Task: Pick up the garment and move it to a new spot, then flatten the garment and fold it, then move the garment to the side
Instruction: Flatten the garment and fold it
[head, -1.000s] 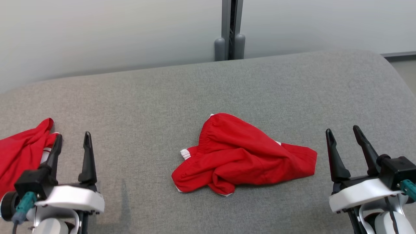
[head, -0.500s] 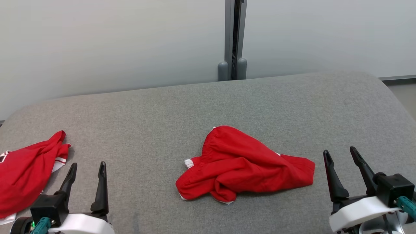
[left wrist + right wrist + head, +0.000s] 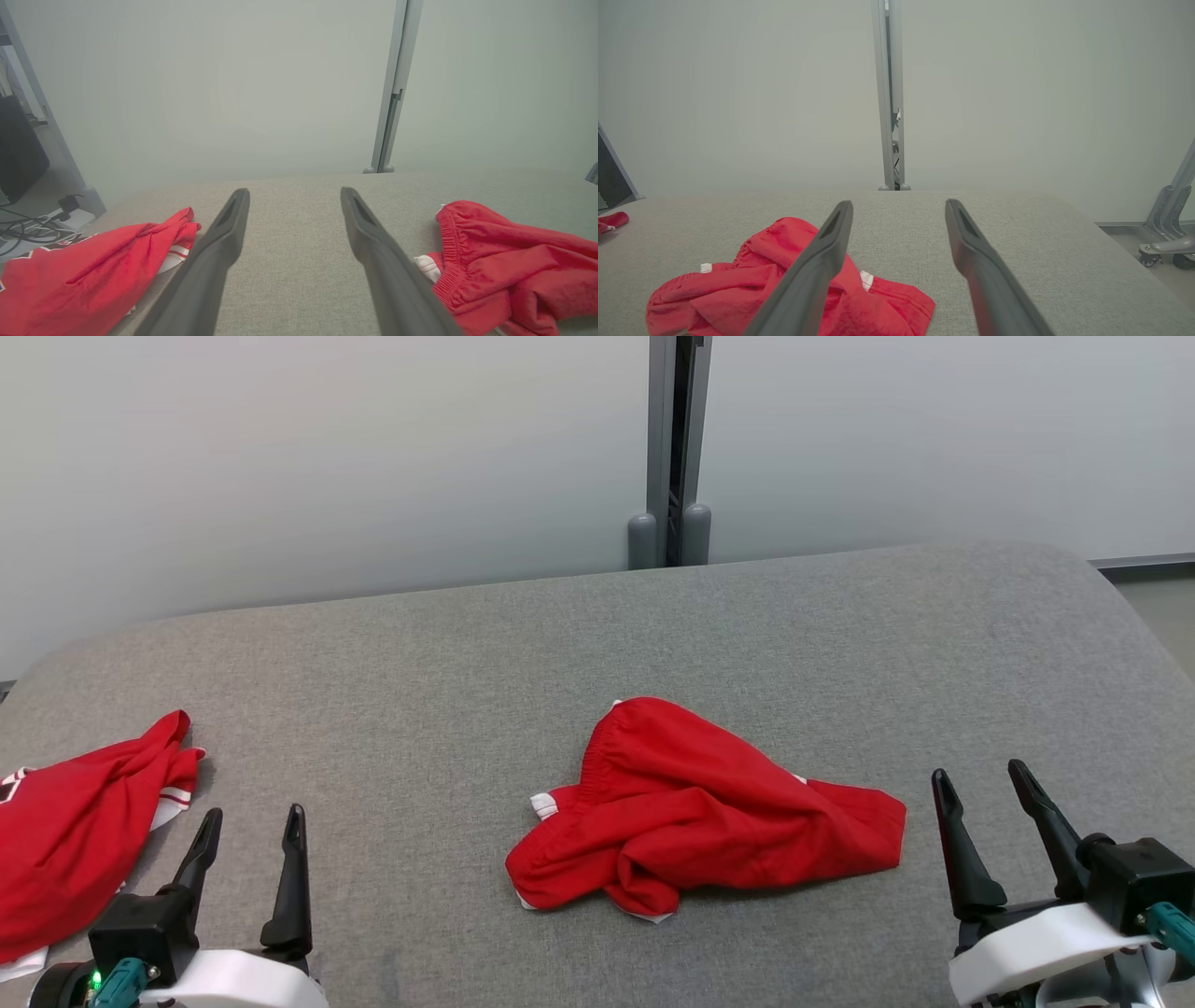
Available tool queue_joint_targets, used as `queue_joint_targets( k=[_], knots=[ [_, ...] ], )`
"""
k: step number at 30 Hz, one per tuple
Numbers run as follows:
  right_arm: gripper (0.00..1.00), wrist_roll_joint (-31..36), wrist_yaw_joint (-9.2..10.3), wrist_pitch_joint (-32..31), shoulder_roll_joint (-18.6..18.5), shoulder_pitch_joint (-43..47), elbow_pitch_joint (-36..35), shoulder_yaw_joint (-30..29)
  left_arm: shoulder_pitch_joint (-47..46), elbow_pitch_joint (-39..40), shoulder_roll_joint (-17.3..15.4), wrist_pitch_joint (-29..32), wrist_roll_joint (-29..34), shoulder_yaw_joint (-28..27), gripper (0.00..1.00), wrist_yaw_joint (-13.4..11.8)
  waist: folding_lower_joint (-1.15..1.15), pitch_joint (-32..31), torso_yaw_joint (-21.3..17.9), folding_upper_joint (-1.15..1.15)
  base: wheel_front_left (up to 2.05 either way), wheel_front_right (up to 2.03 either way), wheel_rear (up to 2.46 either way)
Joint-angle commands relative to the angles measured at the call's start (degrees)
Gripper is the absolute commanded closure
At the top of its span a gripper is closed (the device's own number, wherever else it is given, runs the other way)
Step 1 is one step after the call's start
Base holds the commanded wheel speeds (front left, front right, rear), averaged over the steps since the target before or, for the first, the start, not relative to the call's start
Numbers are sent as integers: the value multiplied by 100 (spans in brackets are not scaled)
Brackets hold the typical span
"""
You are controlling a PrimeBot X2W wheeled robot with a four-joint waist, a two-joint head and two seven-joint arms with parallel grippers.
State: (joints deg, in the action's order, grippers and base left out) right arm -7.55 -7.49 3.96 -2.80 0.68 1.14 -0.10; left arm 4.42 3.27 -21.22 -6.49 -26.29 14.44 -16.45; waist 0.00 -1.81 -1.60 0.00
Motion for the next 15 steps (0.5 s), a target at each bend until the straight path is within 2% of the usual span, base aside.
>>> queue_joint_targets(
  k=[1, 9, 15],
  knots=[
    [0, -37, 0, -17, -25, 34, -6, -16, 32, 16, -41, 16, -1, -10, 0, -19, 0, 2, -4, 0, 0, 0, 0],
    [0, 33, 0, -33, -24, -60, 10, 110, -9, 3, -39, 24, -21, 21, 0, -52, 0, 30, 18, 0, 0, 0, 0],
    [0, 60, 0, -148, -108, -121, 74, 776, -123, 27, -49, 23, -14, 49, 0, -41, 0, 132, 132, 0, 0, 0, 0]
  ],
)
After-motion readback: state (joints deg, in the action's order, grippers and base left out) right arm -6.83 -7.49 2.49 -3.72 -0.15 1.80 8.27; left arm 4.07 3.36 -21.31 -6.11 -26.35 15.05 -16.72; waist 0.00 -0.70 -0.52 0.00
